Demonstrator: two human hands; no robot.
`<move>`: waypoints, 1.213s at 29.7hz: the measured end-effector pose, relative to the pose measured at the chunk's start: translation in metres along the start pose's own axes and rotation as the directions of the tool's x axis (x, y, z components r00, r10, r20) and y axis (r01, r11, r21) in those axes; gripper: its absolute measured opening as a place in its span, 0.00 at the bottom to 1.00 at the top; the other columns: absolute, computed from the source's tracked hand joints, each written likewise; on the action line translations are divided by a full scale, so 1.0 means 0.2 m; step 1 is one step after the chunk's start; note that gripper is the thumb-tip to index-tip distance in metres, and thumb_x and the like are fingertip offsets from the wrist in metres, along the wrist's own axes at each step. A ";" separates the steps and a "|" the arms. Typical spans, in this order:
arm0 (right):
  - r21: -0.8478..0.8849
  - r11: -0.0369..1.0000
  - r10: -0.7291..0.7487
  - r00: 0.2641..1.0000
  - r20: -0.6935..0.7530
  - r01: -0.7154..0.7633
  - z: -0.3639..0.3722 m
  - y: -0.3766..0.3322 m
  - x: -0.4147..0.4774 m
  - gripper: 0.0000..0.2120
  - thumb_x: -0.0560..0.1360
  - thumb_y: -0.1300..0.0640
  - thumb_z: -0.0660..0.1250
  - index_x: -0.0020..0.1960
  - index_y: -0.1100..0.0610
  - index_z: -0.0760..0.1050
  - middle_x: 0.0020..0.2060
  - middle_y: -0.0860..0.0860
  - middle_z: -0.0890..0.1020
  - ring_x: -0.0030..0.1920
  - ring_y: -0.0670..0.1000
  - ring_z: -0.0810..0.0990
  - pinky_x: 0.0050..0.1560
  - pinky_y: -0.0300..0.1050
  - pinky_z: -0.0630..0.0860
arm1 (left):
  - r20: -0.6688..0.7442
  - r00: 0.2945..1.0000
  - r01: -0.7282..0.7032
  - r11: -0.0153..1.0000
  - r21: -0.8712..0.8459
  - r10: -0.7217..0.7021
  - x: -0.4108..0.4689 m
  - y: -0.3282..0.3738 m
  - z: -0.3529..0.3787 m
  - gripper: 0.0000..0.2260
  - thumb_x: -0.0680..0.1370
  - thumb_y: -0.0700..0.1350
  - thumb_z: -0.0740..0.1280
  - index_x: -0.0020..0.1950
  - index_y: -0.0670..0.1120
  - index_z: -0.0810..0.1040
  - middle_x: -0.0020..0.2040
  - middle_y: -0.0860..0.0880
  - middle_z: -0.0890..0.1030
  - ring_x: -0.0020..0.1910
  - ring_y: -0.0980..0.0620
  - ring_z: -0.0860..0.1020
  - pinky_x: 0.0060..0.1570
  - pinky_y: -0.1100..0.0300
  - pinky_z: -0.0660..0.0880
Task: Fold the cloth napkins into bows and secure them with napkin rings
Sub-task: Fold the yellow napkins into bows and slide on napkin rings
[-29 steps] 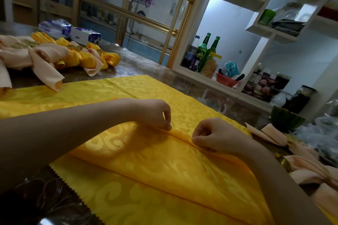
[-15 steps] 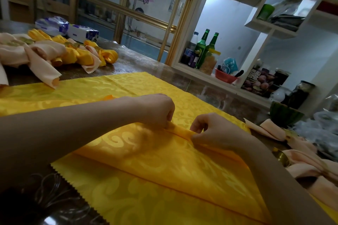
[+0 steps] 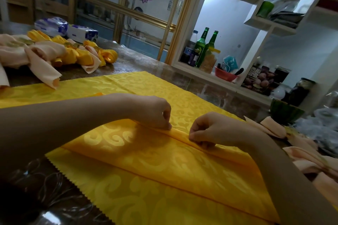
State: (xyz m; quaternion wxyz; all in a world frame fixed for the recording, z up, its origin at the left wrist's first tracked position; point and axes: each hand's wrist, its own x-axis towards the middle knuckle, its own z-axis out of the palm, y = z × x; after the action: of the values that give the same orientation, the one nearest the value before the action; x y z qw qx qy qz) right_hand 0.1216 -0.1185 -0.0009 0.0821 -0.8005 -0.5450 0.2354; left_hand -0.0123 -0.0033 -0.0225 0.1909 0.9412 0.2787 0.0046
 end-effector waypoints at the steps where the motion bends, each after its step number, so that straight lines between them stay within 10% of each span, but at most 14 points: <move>1: 0.018 1.000 0.003 1.000 -0.017 -0.002 0.01 0.01 0.00 0.03 0.76 0.59 0.66 0.48 0.57 0.78 0.38 0.52 0.80 0.35 0.46 0.77 0.39 0.39 0.76 | 0.004 1.000 0.012 1.000 0.001 -0.012 0.01 0.00 0.00 0.12 0.77 0.53 0.65 0.56 0.48 0.75 0.45 0.54 0.71 0.45 0.55 0.71 0.37 0.64 0.68; 8: 0.050 0.998 0.022 1.000 0.010 -0.022 -0.01 0.03 0.00 0.06 0.74 0.59 0.69 0.51 0.54 0.79 0.35 0.48 0.78 0.34 0.44 0.75 0.36 0.36 0.74 | 0.021 0.999 0.028 0.998 -0.060 -0.026 0.01 -0.01 -0.01 0.06 0.76 0.49 0.68 0.51 0.51 0.78 0.38 0.56 0.71 0.36 0.57 0.70 0.33 0.67 0.67; 13: -0.013 1.000 0.012 1.000 0.004 -0.012 -0.02 0.03 0.00 0.06 0.73 0.56 0.71 0.49 0.51 0.78 0.41 0.47 0.78 0.42 0.45 0.75 0.42 0.38 0.72 | 0.042 0.998 0.041 0.999 -0.030 -0.040 0.01 0.00 -0.03 0.06 0.75 0.47 0.69 0.51 0.51 0.78 0.53 0.48 0.78 0.48 0.50 0.75 0.45 0.60 0.72; 23: -0.181 0.983 -0.019 0.999 0.027 0.024 0.03 -0.04 -0.01 0.08 0.69 0.60 0.71 0.44 0.52 0.73 0.38 0.48 0.74 0.37 0.47 0.71 0.37 0.43 0.70 | 0.027 1.000 -0.004 0.993 0.115 0.001 -0.05 0.08 -0.02 0.06 0.76 0.40 0.65 0.51 0.48 0.74 0.38 0.55 0.70 0.34 0.57 0.69 0.29 0.70 0.66; 31: 0.057 0.998 0.007 0.988 0.153 -0.016 -0.04 -0.02 -0.06 0.03 0.76 0.62 0.66 0.47 0.59 0.79 0.39 0.53 0.81 0.36 0.46 0.79 0.38 0.38 0.78 | 0.185 0.978 0.111 0.989 -0.096 -0.092 -0.03 0.02 -0.05 0.05 0.77 0.48 0.67 0.43 0.49 0.75 0.37 0.50 0.75 0.32 0.56 0.73 0.32 0.65 0.71; 36: -0.032 0.999 0.028 0.995 0.095 -0.025 -0.02 -0.01 -0.04 0.06 0.73 0.58 0.70 0.50 0.56 0.78 0.39 0.49 0.79 0.37 0.46 0.75 0.37 0.38 0.73 | 0.158 0.980 0.122 0.993 -0.011 -0.118 -0.04 0.08 -0.04 0.11 0.76 0.49 0.68 0.56 0.47 0.77 0.42 0.50 0.74 0.36 0.54 0.72 0.32 0.65 0.70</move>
State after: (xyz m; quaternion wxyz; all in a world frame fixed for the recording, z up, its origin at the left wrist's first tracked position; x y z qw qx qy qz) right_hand 0.1194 -0.1243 0.0060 0.0405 -0.7968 -0.5412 0.2659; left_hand -0.0129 -0.0169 -0.0083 0.2217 0.9181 0.3189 -0.0785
